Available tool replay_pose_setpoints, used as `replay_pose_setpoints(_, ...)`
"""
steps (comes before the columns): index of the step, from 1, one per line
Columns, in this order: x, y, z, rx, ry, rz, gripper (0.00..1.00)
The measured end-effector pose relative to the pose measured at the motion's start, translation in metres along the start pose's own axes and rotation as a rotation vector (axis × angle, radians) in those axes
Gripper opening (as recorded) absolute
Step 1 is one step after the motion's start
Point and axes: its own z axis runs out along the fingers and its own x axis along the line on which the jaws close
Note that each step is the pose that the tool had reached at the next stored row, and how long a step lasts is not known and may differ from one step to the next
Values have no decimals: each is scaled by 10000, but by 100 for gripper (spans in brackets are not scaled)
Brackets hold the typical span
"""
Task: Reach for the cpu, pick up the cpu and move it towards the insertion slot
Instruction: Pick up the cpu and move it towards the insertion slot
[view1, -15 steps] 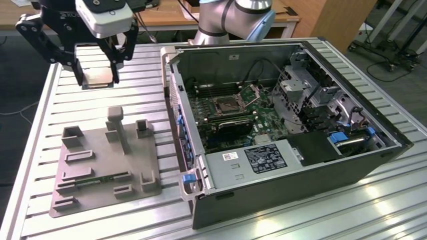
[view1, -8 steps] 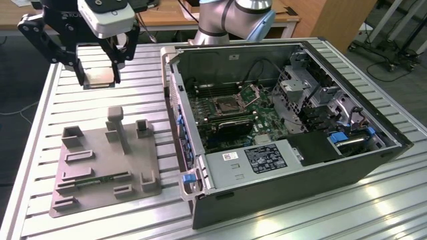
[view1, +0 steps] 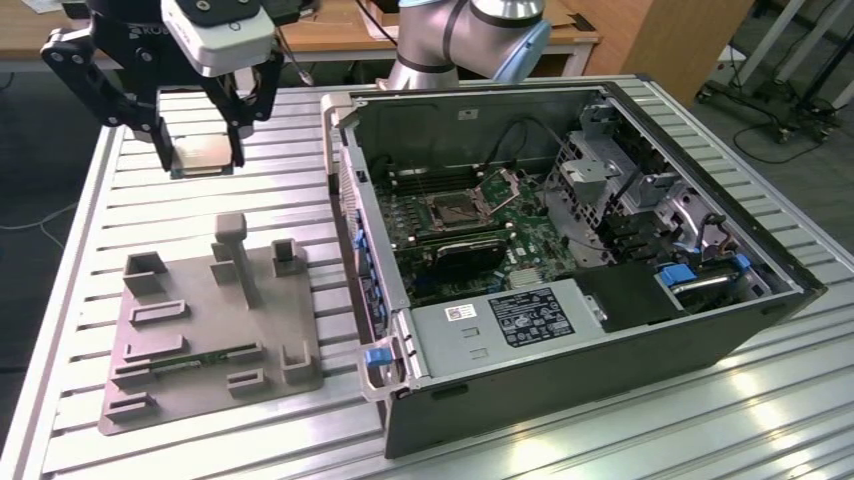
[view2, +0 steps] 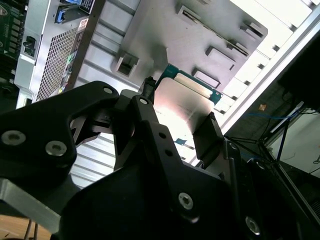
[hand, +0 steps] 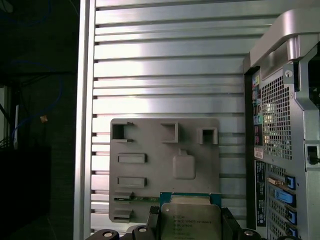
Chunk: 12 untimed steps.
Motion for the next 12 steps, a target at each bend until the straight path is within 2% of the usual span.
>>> replay_pose_setpoints(12, -24, 1, 2, -1, -3, 0, 55)
